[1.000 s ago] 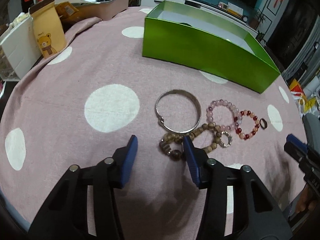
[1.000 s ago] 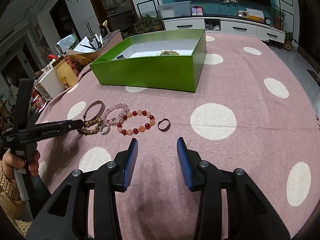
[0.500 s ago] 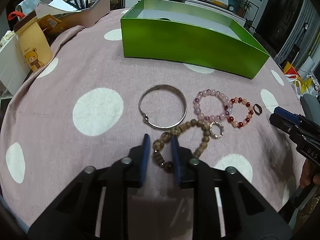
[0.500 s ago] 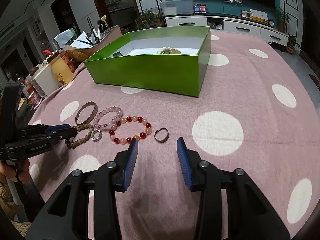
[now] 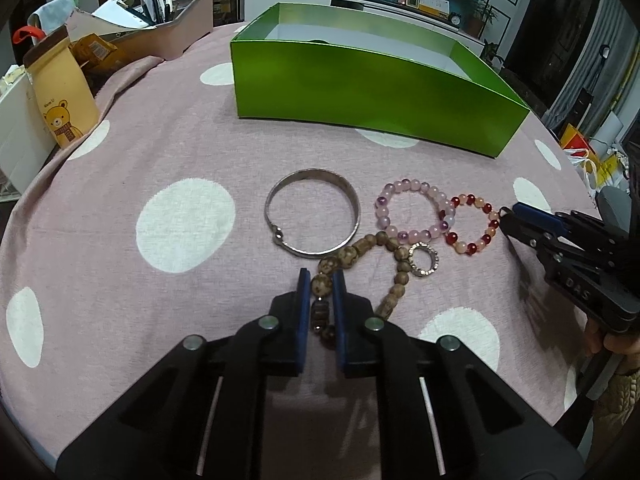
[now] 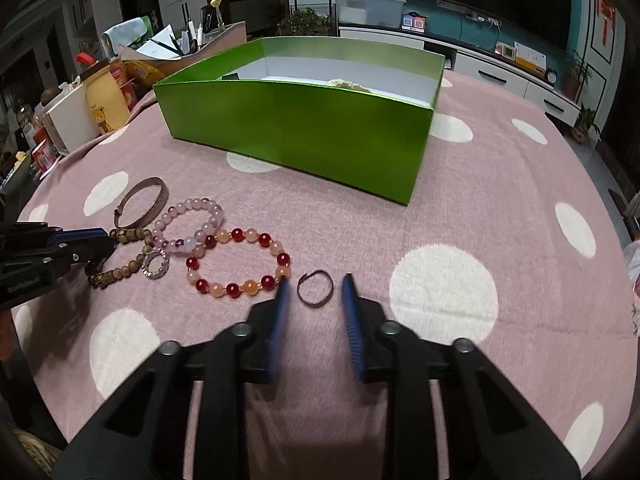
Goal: Organize jewelry
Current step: 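Grasp the wooden bead bracelet with the left tool while the right tool grasps the dark ring, then lift the bead bracelet and ring over the green box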
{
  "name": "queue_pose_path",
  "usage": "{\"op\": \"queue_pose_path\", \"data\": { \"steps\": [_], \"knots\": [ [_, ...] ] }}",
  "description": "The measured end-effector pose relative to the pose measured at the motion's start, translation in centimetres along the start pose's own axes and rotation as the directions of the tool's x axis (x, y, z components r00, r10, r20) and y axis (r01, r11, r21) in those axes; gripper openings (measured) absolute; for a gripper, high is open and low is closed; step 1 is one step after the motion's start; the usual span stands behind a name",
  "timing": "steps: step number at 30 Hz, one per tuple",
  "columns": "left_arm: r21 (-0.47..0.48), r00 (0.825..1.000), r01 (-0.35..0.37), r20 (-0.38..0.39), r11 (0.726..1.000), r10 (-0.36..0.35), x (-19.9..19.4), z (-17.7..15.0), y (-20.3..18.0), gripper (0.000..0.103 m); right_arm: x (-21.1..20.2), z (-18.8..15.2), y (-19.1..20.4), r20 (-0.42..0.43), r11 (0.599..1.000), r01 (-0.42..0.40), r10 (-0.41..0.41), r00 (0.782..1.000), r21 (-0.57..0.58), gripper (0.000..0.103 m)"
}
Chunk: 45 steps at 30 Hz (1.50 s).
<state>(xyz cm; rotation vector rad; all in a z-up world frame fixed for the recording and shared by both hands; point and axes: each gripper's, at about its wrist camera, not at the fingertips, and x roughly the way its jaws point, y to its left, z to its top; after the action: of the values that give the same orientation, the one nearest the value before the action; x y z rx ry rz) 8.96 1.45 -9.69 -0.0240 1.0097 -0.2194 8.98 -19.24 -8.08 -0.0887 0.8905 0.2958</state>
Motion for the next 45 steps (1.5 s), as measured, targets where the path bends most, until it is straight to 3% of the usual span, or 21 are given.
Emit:
{"op": "queue_pose_path", "data": {
  "steps": [7, 25, 35, 45],
  "knots": [
    [-0.021, 0.999, 0.043, 0.002, 0.999, -0.043, -0.6, -0.2, 0.0, 0.011, -0.9, -0.3, -0.4, 0.022, 0.999, -0.008, 0.007, 1.0, 0.033, 0.019],
    [-0.033, 0.986, 0.107, 0.132, 0.994, -0.102, -7.1, 1.9, -0.6, 0.011, -7.6, 0.2, -0.8, 0.181, 0.996, -0.053, 0.04, 0.983, 0.067, 0.019],
    [-0.02, 0.97, 0.101, 0.224, 0.995, -0.094, -10.7, 5.9, -0.5, 0.01, -10.4, 2.4, -1.2, 0.266, 0.995, -0.067, 0.047, 0.963, 0.068, 0.019],
    [0.004, 0.957, 0.077, 0.28, 0.997, -0.075, -12.7, 11.9, -1.2, 0.011, -12.0, 5.6, -1.8, 0.333, 0.996, -0.071, 0.048, 0.942, 0.059, 0.019]
  ]
}}
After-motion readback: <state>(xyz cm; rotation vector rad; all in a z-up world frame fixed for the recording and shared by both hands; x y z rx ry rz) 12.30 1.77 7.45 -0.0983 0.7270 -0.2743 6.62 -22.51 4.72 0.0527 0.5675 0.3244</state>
